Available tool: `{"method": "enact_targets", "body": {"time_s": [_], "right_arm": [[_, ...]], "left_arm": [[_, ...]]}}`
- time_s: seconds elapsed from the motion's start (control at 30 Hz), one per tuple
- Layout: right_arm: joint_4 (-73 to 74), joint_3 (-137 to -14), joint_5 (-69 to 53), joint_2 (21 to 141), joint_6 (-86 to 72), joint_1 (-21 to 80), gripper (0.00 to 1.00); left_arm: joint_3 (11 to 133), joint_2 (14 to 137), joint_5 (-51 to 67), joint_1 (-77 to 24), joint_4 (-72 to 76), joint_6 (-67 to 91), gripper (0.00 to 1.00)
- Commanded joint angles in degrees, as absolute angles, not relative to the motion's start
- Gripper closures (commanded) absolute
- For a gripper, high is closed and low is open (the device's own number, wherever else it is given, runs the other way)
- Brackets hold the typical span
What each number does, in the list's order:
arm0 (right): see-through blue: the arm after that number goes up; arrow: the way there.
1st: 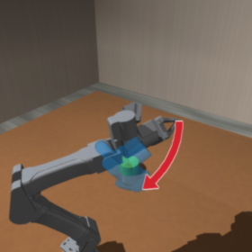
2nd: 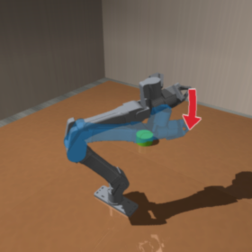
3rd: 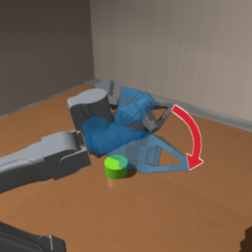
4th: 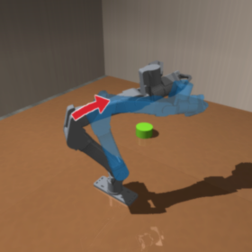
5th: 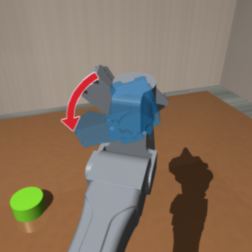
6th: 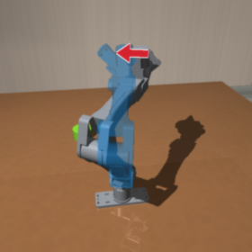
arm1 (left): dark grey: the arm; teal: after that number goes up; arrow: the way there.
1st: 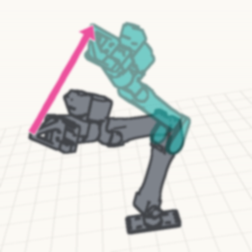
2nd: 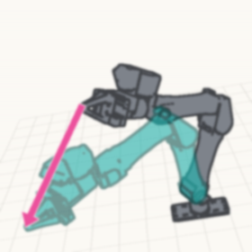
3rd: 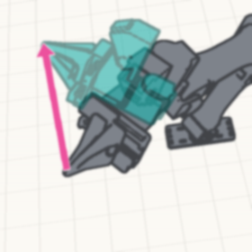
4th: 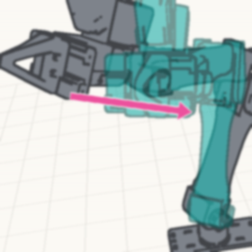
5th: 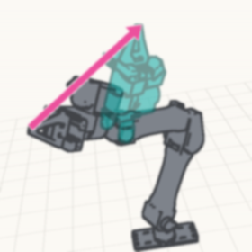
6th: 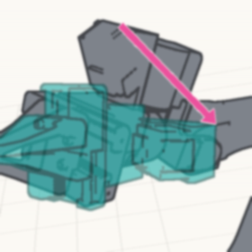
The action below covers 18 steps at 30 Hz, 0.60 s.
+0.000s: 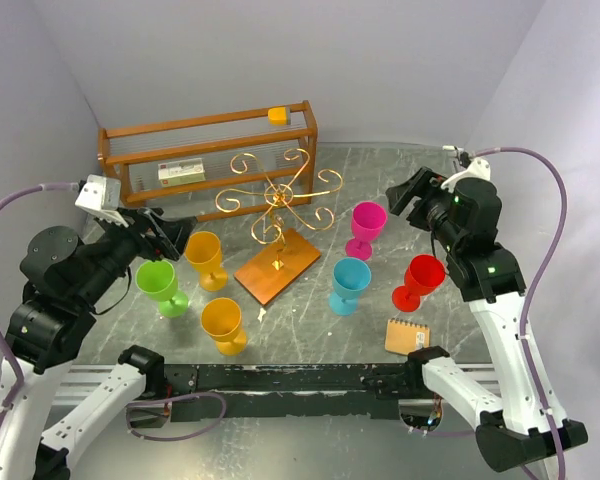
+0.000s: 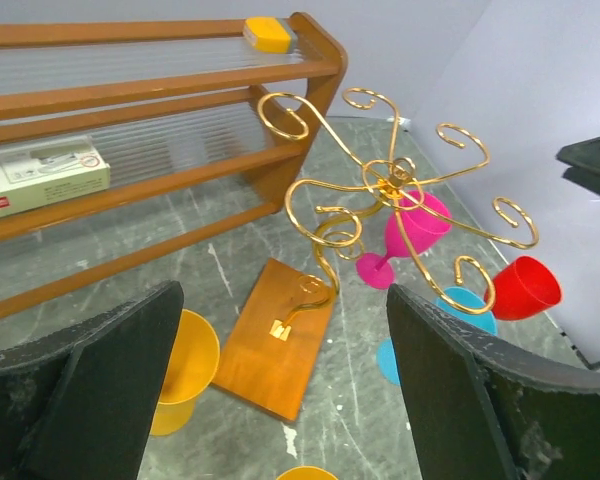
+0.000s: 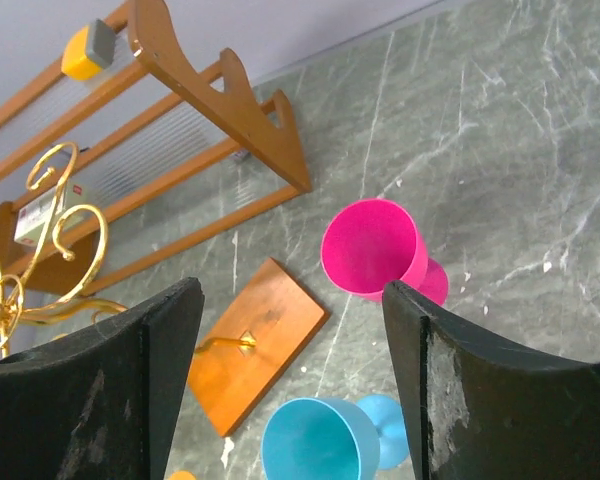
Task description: Place the wine glass upside down on the wine glass rack
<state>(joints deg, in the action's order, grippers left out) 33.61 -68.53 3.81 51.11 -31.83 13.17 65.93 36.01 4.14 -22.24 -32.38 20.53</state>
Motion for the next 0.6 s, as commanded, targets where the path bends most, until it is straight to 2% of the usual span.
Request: {"method": "enact_targets", "body": {"time_s": [0.0,0.23,0.4,0.57], "right_arm": [[36.3,-68.0,1.1,51.6,-32.7,12.1,0.26],[39.3,-65.5,-1.5,50.6,-34.7,11.8,0.23],[44.6,-64.4,5.1,51.1,-33.9,11.7,0.26],[44.5,-63.7,4.8,55.6,-28.0,11.6,0.31]], "left_arm": [[67.2,35.3,9.7,-21.1,-31.7,23.6,0.05],[68.7,33.6,12.1,-20.7,-32.7,26.0,0.04],[67.3,31.0,12.5,-20.6,-31.1,28.0,0.04],[66.9,29.5,12.7,-20.5,-30.3,29.3,0.03]]}}
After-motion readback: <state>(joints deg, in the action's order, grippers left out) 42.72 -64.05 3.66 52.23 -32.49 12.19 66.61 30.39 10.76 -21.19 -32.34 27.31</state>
